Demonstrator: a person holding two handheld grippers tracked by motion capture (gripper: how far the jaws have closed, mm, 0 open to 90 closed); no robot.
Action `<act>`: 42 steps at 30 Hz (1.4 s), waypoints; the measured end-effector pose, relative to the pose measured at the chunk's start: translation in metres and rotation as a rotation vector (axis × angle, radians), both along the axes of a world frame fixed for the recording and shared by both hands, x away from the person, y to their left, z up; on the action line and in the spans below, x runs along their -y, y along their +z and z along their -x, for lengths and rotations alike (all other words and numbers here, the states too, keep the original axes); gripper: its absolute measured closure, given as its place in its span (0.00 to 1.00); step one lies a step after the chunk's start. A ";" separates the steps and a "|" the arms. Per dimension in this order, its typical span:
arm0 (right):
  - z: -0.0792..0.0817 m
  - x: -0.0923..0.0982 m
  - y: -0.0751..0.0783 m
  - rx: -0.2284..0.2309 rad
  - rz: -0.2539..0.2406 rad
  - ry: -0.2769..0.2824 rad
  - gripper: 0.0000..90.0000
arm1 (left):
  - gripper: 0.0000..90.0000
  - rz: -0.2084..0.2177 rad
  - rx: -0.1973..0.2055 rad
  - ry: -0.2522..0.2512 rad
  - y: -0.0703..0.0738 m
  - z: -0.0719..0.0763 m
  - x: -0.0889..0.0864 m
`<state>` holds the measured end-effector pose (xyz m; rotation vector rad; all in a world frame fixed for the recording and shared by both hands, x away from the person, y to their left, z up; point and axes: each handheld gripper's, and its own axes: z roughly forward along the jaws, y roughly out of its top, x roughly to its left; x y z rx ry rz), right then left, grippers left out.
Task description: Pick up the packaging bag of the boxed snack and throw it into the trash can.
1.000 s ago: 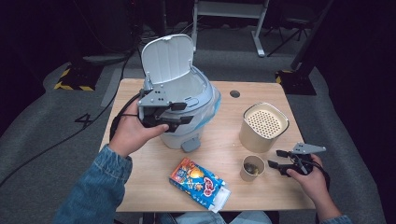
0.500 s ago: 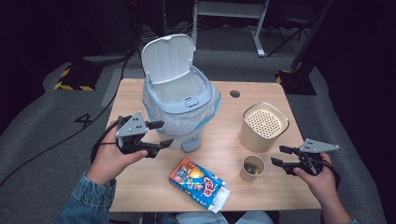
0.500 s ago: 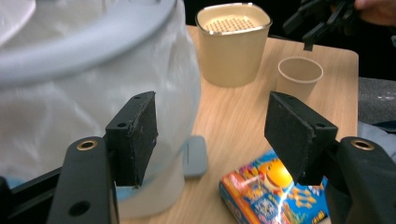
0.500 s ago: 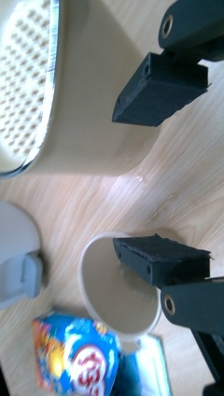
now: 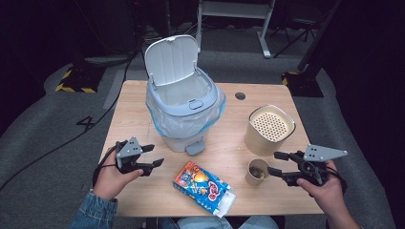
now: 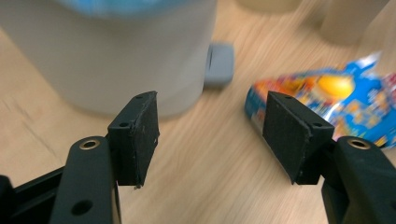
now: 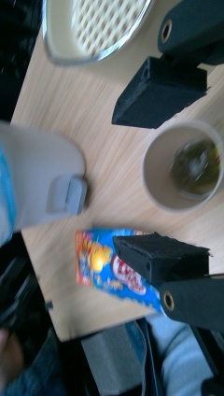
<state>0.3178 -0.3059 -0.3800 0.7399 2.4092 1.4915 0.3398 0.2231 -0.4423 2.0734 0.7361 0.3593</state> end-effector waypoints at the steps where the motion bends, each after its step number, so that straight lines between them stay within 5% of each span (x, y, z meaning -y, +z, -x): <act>1: 0.002 -0.005 0.001 -0.001 -0.004 0.019 0.40 | 0.41 -0.003 -0.015 0.006 -0.008 -0.001 -0.001; 3: 0.005 -0.016 0.000 -0.004 -0.006 0.058 0.39 | 0.41 -0.028 -0.038 0.017 -0.021 -0.003 -0.003; 7: 0.013 -0.038 -0.007 -0.029 -0.022 0.133 0.38 | 0.41 -0.175 -0.076 0.041 -0.034 -0.010 -0.009; 13: 0.025 -0.076 -0.028 -0.068 0.021 0.212 0.39 | 0.42 -0.168 -0.122 0.043 -0.042 -0.014 -0.013; 16: 0.030 -0.092 -0.043 -0.098 0.069 0.241 0.40 | 0.42 -0.116 -0.120 0.046 -0.049 -0.014 -0.014; 19: 0.036 -0.106 -0.063 -0.143 0.100 0.277 0.42 | 0.41 -0.147 -0.126 0.056 -0.053 -0.016 -0.014; 28: 0.040 -0.120 -0.093 -0.233 0.127 0.301 0.48 | 0.39 -0.150 -0.126 0.044 -0.059 -0.019 -0.008; 42: 0.030 -0.141 -0.107 -0.309 0.111 0.294 0.64 | 0.38 -0.138 -0.105 0.044 -0.061 -0.018 -0.007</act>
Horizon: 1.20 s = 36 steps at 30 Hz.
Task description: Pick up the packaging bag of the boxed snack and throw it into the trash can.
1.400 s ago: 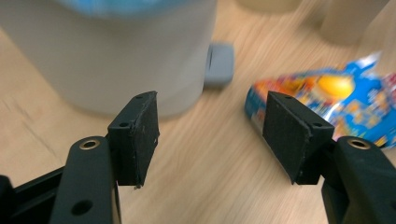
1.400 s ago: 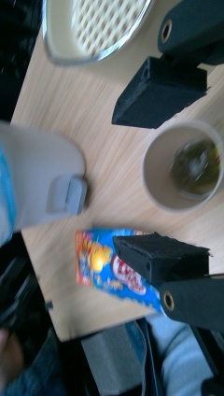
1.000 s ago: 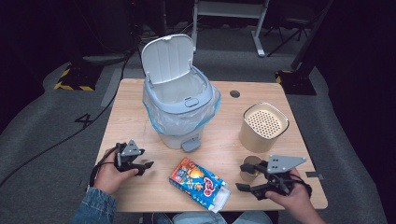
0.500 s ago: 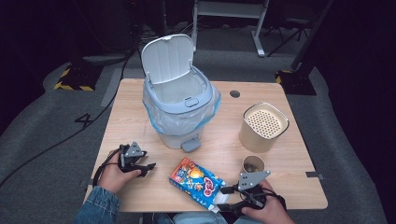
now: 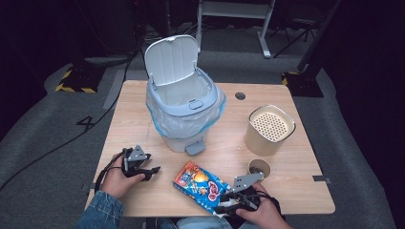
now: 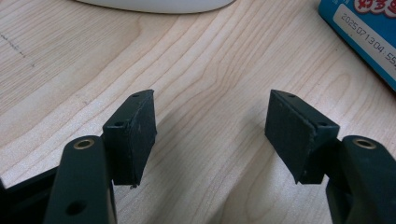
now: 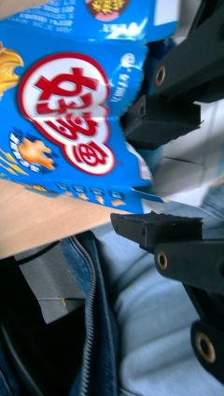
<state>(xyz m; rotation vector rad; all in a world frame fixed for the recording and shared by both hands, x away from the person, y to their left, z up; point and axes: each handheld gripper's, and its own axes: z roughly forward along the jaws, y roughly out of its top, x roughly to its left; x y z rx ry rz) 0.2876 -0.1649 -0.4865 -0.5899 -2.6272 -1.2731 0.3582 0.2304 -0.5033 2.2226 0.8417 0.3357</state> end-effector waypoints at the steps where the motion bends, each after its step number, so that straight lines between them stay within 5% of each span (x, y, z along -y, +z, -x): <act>1: -0.001 -0.002 -0.001 -0.005 -0.003 -0.005 0.67 | 0.38 0.000 0.000 0.000 0.000 0.000 0.000; 11: -0.010 -0.005 -0.001 -0.049 -0.065 -0.017 0.95 | 0.38 0.000 0.000 -0.002 0.000 0.000 0.000; 23: -0.009 0.001 0.020 0.064 -0.066 0.008 1.00 | 0.38 0.002 -0.002 -0.003 0.000 0.000 0.000; 36: -0.014 0.027 0.068 0.183 -0.046 -0.022 1.00 | 0.38 0.004 -0.005 -0.057 0.000 -0.005 -0.003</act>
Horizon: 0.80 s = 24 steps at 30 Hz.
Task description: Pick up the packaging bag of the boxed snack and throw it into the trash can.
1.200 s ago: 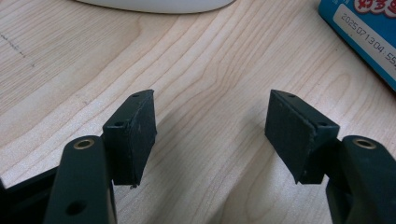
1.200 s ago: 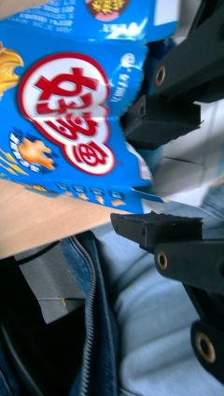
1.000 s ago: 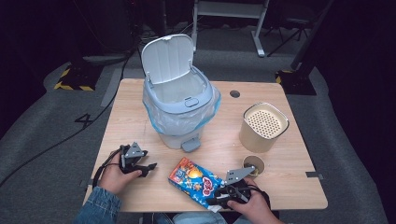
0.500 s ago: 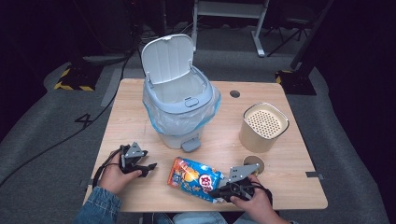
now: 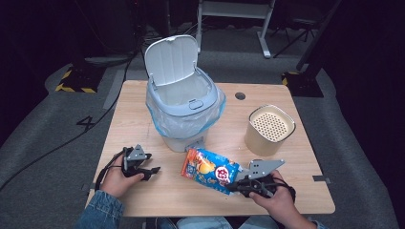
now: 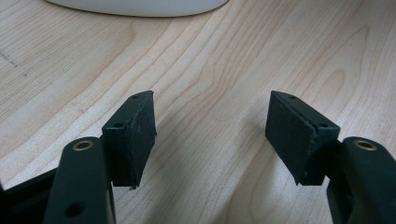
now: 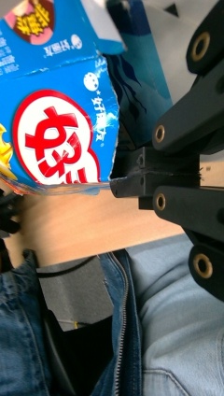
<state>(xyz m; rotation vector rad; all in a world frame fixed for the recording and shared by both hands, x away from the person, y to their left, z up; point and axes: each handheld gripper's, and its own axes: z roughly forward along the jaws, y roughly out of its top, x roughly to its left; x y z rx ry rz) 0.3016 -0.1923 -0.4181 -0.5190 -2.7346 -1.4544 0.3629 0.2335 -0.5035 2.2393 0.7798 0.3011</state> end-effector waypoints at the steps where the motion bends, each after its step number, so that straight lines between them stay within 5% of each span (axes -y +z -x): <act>1: -0.001 0.002 0.004 0.002 -0.003 -0.002 1.00 | 0.38 0.000 0.000 -0.002 0.000 0.000 0.000; 24: -0.036 0.048 0.079 0.050 -0.033 0.016 1.00 | 0.38 -0.001 0.001 -0.015 0.000 -0.001 -0.001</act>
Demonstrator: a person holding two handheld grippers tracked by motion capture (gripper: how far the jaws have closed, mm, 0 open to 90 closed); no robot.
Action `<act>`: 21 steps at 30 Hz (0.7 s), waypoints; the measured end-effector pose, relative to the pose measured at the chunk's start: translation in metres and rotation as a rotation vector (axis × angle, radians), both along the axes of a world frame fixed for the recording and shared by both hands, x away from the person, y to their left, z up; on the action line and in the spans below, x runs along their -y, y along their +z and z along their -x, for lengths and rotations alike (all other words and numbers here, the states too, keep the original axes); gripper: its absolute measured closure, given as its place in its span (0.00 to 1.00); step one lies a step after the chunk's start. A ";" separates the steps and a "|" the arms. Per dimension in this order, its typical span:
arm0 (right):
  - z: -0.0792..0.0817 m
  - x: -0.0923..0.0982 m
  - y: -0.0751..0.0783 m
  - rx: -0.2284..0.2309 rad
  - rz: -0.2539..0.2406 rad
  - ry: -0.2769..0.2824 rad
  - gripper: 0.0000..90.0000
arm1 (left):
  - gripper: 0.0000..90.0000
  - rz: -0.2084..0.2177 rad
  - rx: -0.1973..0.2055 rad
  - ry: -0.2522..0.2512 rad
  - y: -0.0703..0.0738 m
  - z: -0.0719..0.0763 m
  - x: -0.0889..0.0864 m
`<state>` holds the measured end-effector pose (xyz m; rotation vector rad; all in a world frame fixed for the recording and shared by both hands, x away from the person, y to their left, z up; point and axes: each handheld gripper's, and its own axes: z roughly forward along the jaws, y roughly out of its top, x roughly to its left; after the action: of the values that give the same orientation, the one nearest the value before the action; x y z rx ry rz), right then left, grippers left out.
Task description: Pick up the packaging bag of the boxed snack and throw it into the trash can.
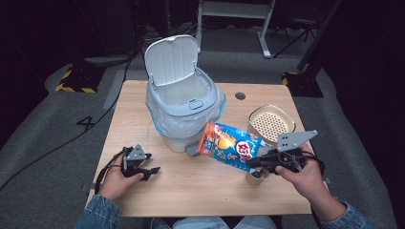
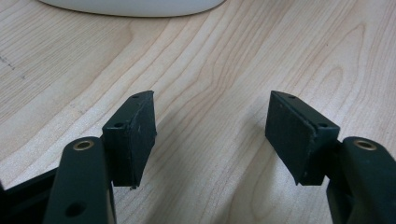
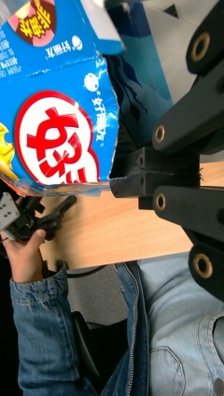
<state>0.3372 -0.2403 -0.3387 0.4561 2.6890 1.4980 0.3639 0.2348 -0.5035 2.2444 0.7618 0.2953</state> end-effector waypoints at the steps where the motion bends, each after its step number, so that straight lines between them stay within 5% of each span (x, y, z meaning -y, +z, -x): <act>1: 0.000 0.001 0.004 0.000 -0.001 0.002 1.00 | 0.38 0.000 0.000 0.000 0.000 0.000 0.000; 12: -0.006 0.007 0.042 0.032 -0.027 0.004 1.00 | 0.38 0.000 0.000 0.001 0.000 0.000 0.000; 21: -0.022 -0.008 0.073 0.065 -0.050 -0.014 1.00 | 0.38 0.003 -0.003 -0.001 0.000 -0.001 0.000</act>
<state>0.3594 -0.2324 -0.2653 0.4201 2.5996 1.5510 0.3647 0.2348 -0.5035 2.2430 0.7616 0.2907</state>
